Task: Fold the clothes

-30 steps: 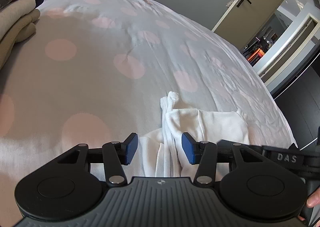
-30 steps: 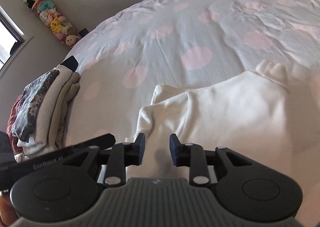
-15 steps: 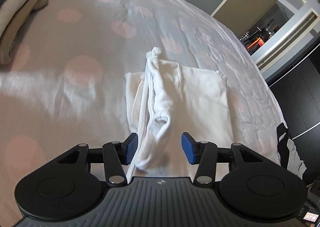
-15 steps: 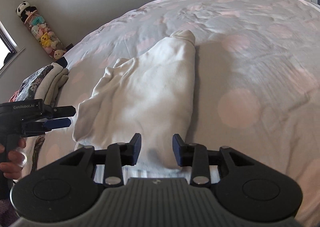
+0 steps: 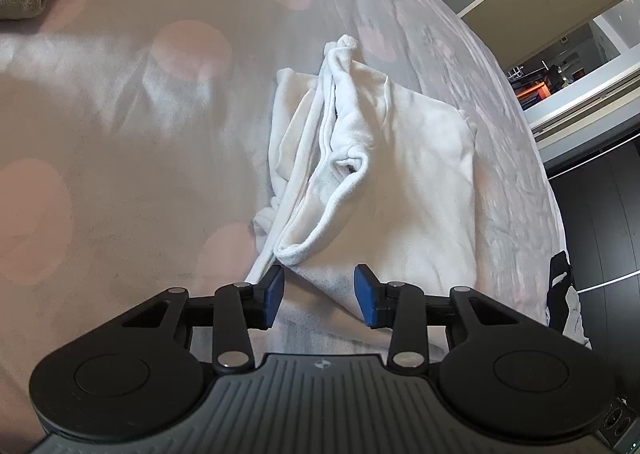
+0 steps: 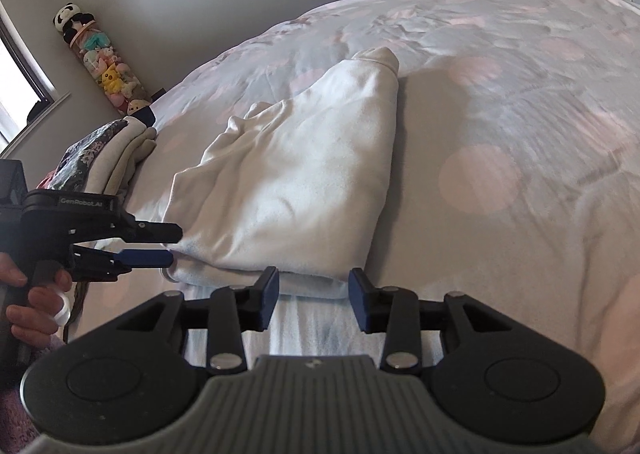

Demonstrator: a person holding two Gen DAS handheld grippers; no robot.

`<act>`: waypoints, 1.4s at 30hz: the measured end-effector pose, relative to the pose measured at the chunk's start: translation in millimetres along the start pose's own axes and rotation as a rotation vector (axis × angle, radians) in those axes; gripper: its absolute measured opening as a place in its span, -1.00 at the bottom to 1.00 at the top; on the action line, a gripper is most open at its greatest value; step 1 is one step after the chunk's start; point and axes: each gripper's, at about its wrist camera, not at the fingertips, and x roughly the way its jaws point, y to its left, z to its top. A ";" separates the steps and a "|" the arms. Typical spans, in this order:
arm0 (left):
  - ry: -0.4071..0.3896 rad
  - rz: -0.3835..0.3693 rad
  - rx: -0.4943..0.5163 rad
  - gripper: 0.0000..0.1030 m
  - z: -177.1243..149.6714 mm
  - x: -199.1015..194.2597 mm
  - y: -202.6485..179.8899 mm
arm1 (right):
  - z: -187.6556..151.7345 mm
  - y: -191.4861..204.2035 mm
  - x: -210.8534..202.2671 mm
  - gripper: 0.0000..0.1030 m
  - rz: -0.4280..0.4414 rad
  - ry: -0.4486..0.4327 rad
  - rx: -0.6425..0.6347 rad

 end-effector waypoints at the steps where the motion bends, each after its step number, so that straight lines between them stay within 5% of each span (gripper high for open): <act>1: 0.002 0.000 -0.004 -0.35 0.4 3.7 0.5 | 0.0 1.3 -0.2 -0.18 -0.001 -0.004 -0.007; 9: -0.053 -0.017 -0.020 -0.35 1.1 2.2 3.4 | -8.8 23.4 12.4 -0.11 -0.122 0.051 -0.163; 15: -0.061 -0.015 -0.023 -0.42 3.5 6.8 4.2 | -5.0 7.4 22.1 -0.15 -0.185 0.060 -0.086; 20: -0.116 -0.051 0.032 -0.82 0.7 -5.2 -3.3 | -2.6 -1.4 24.0 -0.75 -0.160 0.054 -0.032; 27: -0.238 -0.098 0.105 -0.87 -16.5 -51.5 -21.2 | -3.7 1.2 1.8 -0.89 -0.173 -0.061 -0.024; 31: -0.191 -0.036 0.101 -0.87 -24.6 -52.1 -21.0 | -2.8 -2.1 -3.1 -0.90 -0.189 -0.075 0.003; 38: -0.029 0.134 0.036 -0.87 -14.8 -13.0 -4.5 | -3.4 -7.5 13.6 -0.90 -0.214 0.034 0.020; 42: 0.017 0.164 0.008 -0.86 -11.8 3.2 0.8 | -3.5 -14.3 22.7 -0.90 -0.215 0.078 0.047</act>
